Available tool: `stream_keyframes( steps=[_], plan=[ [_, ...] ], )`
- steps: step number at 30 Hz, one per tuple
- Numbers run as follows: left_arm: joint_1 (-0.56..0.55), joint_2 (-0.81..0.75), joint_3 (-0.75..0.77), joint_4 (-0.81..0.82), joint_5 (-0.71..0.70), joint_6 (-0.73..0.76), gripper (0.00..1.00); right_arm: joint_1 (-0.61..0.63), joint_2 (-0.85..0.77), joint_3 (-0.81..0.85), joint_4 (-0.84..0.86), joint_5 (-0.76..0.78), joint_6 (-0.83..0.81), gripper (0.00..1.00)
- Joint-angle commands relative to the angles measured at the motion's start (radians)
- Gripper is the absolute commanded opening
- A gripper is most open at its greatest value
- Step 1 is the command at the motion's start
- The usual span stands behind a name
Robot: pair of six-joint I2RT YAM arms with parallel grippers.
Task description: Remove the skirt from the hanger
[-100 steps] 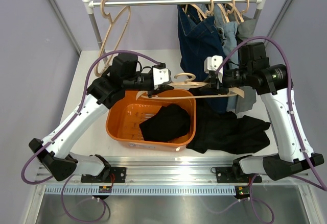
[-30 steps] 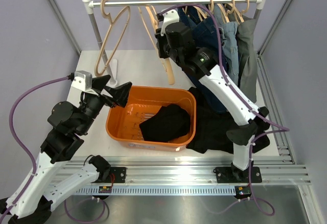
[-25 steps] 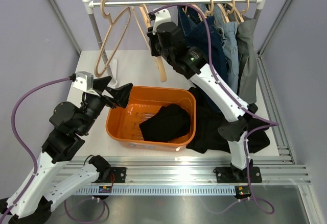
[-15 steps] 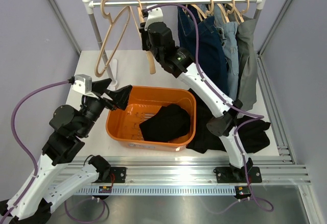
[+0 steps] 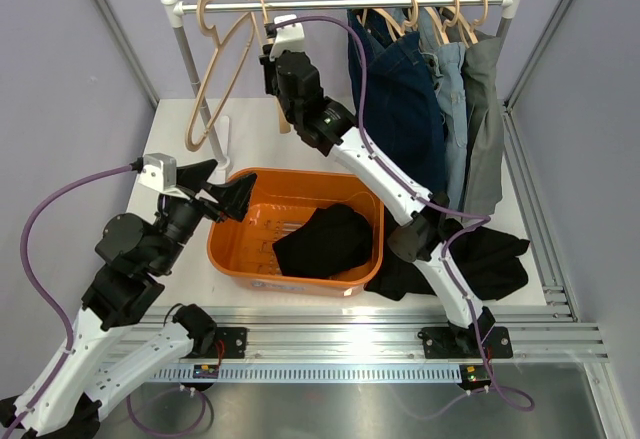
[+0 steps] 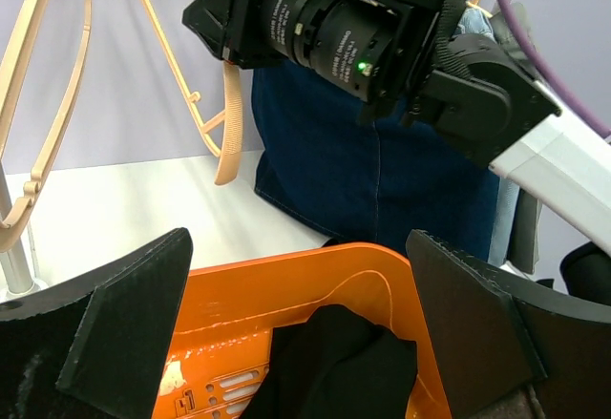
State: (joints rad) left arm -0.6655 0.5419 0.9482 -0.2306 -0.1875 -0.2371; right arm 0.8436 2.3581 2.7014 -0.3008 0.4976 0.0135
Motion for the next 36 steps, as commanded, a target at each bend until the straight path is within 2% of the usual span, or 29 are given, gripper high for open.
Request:
stream_keyframes(
  steps=[1, 10, 17, 24, 28, 31, 32, 36],
  plan=[
    [0.003, -0.01, -0.006, 0.054, 0.008, -0.011, 0.99, 0.008, 0.013, 0.066, 0.135, 0.058, -0.041, 0.0],
    [0.003, -0.014, -0.006, 0.048, 0.011, -0.018, 0.99, -0.028, 0.058, 0.084, 0.175, 0.058, -0.049, 0.0],
    [0.001, -0.007, 0.001, 0.045, 0.01, -0.014, 0.99, -0.074, 0.073, 0.08, 0.144, 0.044, -0.032, 0.0],
    [0.003, 0.015, 0.009, 0.051, 0.011, -0.007, 0.99, -0.077, 0.076, 0.075, 0.126, 0.021, -0.023, 0.07],
    [0.001, 0.021, 0.009, 0.056, 0.016, -0.004, 0.99, -0.077, 0.07, 0.066, 0.112, 0.007, -0.02, 0.19],
    [0.003, 0.023, 0.004, 0.059, 0.019, -0.001, 0.99, -0.077, 0.055, 0.051, 0.104, -0.008, -0.029, 0.41],
    [0.001, 0.023, 0.001, 0.059, 0.019, 0.001, 0.99, -0.077, 0.047, 0.048, 0.098, -0.008, -0.03, 0.52],
    [0.001, 0.021, -0.008, 0.065, 0.025, -0.001, 0.99, -0.083, -0.023, -0.015, 0.1, -0.022, -0.041, 0.69]
  ],
)
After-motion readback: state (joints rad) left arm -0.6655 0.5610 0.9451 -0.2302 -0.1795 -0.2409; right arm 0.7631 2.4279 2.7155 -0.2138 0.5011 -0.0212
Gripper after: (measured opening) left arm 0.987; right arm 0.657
